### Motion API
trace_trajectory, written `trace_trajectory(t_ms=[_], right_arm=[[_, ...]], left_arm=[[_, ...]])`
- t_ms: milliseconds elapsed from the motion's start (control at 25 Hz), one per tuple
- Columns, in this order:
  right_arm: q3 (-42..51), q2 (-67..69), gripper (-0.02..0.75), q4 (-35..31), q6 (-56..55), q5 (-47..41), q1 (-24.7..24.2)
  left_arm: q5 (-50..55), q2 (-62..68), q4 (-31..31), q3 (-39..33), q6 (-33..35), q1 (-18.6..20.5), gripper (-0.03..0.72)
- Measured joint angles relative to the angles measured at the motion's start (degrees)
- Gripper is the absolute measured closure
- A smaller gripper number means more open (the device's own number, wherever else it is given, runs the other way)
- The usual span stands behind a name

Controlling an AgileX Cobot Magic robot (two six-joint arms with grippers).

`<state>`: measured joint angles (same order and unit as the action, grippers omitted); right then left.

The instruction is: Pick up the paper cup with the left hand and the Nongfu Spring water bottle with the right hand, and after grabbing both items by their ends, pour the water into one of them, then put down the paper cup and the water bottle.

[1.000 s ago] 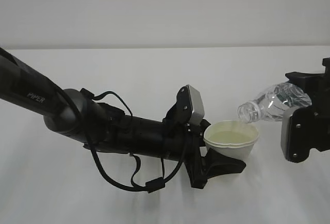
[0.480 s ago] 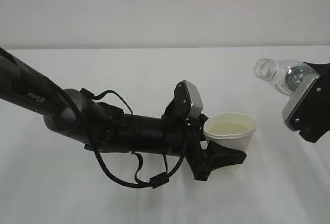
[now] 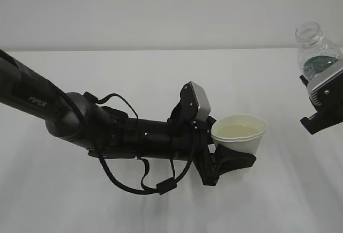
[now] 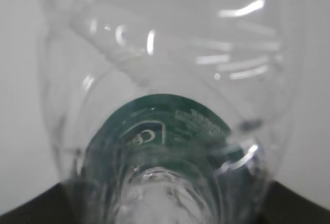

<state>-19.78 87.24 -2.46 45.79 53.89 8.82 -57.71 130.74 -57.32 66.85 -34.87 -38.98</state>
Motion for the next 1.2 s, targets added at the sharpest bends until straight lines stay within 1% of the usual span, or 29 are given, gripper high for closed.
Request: trace_trajectory(t_ms=[240,320,560,880,1200], right_arm=[[0.87,6.16,0.353,0.10,-14.71,9.00,0.00],[0.86,8.90,0.353,0.10,-18.62,9.49,0.00],[-0.92,15.22,0.353,1.07,-25.37,9.62,0.00],[-8.60,22.43,0.353,1.76,-34.08,9.65,0.00],[-15.21,28.86,0.353,1.93,-37.51,9.98,0.00]], left_arm=[[0.00,0.00,1.03,0.00,3.38,0.00,0.254],[0.00,0.00,1.56,0.00,4.47,0.00,0.254],[0.00,0.00,1.77,0.00,5.22,0.00,0.254],[0.00,0.00,1.77,0.00,5.39,1.39,0.254],[0.10,0.17,1.82,0.00,5.39,2.74,0.254]])
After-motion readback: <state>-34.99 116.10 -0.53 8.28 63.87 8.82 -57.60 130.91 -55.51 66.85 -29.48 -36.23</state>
